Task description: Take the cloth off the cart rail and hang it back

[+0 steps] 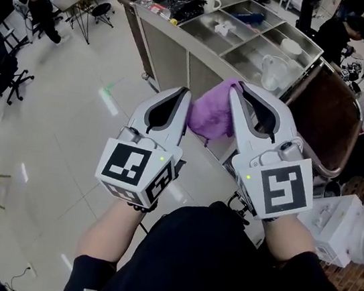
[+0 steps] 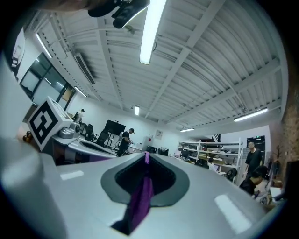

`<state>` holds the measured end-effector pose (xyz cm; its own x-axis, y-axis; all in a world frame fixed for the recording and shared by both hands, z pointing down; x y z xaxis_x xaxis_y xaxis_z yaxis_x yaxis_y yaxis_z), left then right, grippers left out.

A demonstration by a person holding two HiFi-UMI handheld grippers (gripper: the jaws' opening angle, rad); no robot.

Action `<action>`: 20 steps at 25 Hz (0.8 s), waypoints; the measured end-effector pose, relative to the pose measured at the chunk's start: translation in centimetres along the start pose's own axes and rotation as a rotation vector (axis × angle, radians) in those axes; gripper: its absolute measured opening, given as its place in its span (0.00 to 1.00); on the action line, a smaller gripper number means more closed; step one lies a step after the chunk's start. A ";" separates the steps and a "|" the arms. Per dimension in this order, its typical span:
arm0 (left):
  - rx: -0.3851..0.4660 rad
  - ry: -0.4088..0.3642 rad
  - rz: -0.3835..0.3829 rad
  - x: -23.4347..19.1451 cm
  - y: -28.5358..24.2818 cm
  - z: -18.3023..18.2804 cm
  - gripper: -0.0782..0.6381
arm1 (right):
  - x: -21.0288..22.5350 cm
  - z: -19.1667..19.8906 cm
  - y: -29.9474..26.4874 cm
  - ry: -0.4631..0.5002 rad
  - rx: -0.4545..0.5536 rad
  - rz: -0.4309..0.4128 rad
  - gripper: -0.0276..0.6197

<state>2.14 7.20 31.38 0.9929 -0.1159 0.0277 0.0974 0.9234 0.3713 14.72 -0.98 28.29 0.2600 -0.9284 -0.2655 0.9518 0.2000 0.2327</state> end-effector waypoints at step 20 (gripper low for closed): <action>-0.040 -0.070 -0.190 -12.7 -0.9 5.3 0.11 | -2.4 6.9 -14.6 -0.081 0.051 -0.200 0.08</action>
<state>-10.90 5.90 35.64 0.9492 -0.3135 0.0260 0.2867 0.8961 0.3390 -0.89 -3.82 32.03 0.0506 -0.9706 -0.2355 0.9731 -0.0052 0.2304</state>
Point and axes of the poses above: the fingertips, and each gripper's own axes: y backward along the fingers, x to its right, z out of its underside, the point moved 7 cm from there along y, backward along the fingers, and after that the axes turned 12 degrees about x, right-handed, at the moved point
